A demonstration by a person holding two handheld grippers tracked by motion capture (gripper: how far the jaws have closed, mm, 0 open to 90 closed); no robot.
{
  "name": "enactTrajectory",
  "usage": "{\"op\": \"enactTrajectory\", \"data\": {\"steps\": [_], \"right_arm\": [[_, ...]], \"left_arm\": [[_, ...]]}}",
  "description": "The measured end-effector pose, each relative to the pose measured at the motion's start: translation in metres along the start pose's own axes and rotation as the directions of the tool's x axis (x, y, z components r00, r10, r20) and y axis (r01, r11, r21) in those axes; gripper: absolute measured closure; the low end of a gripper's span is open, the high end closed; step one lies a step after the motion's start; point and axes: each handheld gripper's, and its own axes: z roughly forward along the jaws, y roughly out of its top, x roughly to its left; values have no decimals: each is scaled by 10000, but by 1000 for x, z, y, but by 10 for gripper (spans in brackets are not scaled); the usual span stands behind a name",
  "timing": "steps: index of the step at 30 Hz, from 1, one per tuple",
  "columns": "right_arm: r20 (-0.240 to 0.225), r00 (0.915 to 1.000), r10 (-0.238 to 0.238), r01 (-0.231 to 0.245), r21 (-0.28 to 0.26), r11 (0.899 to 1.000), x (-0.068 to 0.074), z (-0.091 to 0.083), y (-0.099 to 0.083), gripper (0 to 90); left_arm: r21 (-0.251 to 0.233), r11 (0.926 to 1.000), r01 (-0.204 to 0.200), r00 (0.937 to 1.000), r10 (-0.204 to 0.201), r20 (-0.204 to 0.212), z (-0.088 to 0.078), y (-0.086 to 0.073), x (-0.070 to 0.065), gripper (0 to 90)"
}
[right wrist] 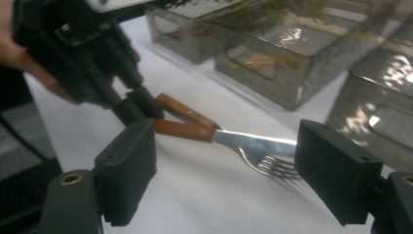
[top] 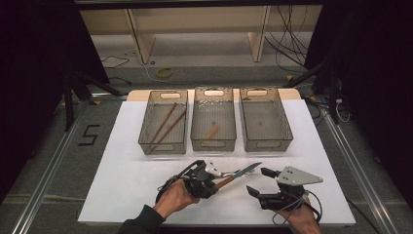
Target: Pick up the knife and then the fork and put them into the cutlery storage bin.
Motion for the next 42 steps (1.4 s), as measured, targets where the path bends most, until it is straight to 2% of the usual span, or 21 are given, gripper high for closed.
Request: {"op": "enactTrajectory", "data": {"steps": [3,6,7,9,15,18,21,25,28,30,31,32,33,34,37,38,42], "right_arm": [[-607,9954,-741,766,394,9963,4,6,6,262],[-1171,9826,-1445,1554,897,9838,9,15,12,267],[-1324,9774,-1648,1784,988,9790,10,18,13,275],[-1634,9677,-1922,2120,1137,9706,13,23,16,291],[-1821,9466,-2660,2958,1622,9414,17,33,23,335],[-1999,9327,-3001,3366,1837,9236,19,36,25,366],[-2187,9173,-3327,3758,1999,9049,22,40,25,396],[-2405,8887,-3903,4437,2367,8644,27,46,23,429],[-2592,8778,-4028,4654,2626,8452,29,49,22,445],[-2663,8674,-4204,4865,2756,8291,30,51,21,460],[-2706,8534,-4455,5109,2654,8176,30,52,20,469],[-2679,8528,-4484,5137,2748,8128,31,52,19,480],[-2653,8423,-4692,5321,2705,8023,31,53,18,484],[-2639,8438,-4672,5298,2719,8034,32,54,17,486],[-2707,8287,-4899,5547,2805,7833,34,56,15,504],[-2726,8212,-5013,5661,2785,7759,35,57,15,510],[-2987,8045,-5133,5888,2885,7550,36,59,13,537]], "left_arm": [[-27,9999,-96,9999,97,124,0,0,-4,749],[-57,9992,-402,9991,403,103,0,0,-8,749],[9,9989,-473,9987,472,214,-1,0,-8,749],[2,9985,-540,9982,540,272,-1,0,-10,749],[0,9965,-836,9958,836,378,-3,0,-14,748],[58,9935,-1136,9930,1134,327,-4,0,-17,749],[81,9923,-1239,9916,1235,384,-5,0,-20,748],[60,9901,-1405,9889,1400,492,-7,1,-23,748],[0,9891,-1472,9876,1470,548,-9,1,-26,748],[-11,9875,-1573,9860,1571,564,-9,2,-28,748],[-11,9874,-1582,9858,1580,574,-10,2,-29,748],[17,9865,-1637,9847,1633,611,-11,2,-29,748],[25,9856,-1692,9836,1687,643,-11,2,-30,748],[-2,9854,-1700,9833,1697,656,-11,2,-30,748],[9,9842,-1769,9818,1764,706,-12,3,-32,748],[10,9841,-1776,9815,1770,728,-12,3,-32,748],[-15,9799,-1997,9764,1991,837,-12,3,-33,748]]}}
